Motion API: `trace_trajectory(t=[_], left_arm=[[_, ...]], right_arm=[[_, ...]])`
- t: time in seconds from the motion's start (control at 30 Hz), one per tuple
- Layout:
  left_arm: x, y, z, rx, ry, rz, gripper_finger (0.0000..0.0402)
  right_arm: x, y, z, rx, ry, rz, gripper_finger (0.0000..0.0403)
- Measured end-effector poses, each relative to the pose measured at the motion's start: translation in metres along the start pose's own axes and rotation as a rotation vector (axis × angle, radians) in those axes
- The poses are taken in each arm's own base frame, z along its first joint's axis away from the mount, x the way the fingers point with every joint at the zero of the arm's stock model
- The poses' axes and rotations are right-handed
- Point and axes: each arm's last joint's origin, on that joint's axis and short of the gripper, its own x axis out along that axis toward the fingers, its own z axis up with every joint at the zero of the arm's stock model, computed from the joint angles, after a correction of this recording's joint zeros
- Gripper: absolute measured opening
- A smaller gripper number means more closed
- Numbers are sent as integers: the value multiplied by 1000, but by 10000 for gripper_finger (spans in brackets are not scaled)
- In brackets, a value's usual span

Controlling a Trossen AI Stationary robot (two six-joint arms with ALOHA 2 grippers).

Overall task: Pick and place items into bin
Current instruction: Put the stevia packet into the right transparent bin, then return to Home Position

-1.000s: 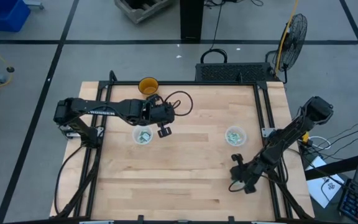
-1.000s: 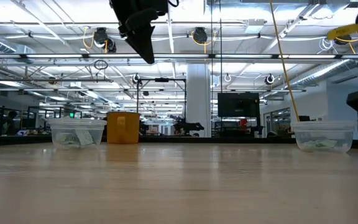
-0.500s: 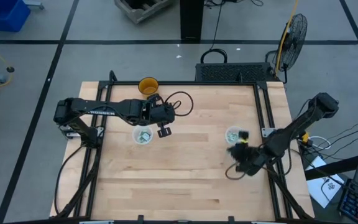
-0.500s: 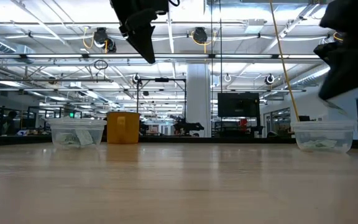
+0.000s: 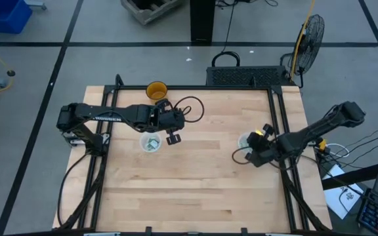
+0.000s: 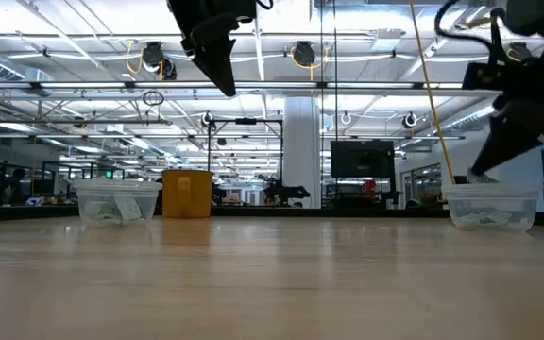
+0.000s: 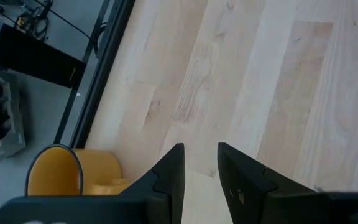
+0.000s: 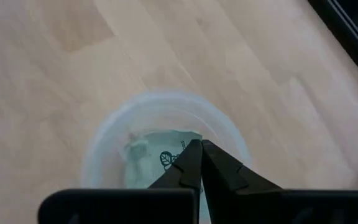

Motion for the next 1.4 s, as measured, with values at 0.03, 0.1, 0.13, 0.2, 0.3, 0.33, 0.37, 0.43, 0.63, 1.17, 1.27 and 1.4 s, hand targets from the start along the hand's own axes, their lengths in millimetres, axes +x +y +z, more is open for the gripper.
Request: trace_trajectory(t=[0.03,0.1,0.13,0.2,0.3,0.33,0.37,0.43,0.63,1.17,1.27,1.4], left_arm=[[0,0,0,0,0,0,102],[0,0,0,0,0,0,102],[0,0,0,0,0,0,102],[0,0,0,0,0,0,102],[0,0,0,-1,0,0,102],[0,0,0,-1,0,0,102],[0,0,0,-1,0,0,102],[0,0,0,-1,0,0,102],[0,0,0,-1,0,0,102],[0,0,-1,-5,7,1,102],[-4,4,-6,-35,44,7,102],[-21,16,-19,-103,109,27,102]], right_arm=[[4,-1,-2,1,8,-10,0],[9,-3,-5,0,20,-29,0],[11,-4,-5,10,22,-33,0],[13,-5,-5,27,39,-22,0],[15,-4,-3,56,83,22,4],[16,-5,-3,67,102,36,8],[16,-5,-3,75,118,47,14],[18,-6,-3,86,145,61,27],[19,-7,1,-25,140,68,67],[-50,-14,87,-323,-264,190,86],[-58,-15,96,-255,-378,228,86],[-66,-20,99,-219,-443,246,86]])
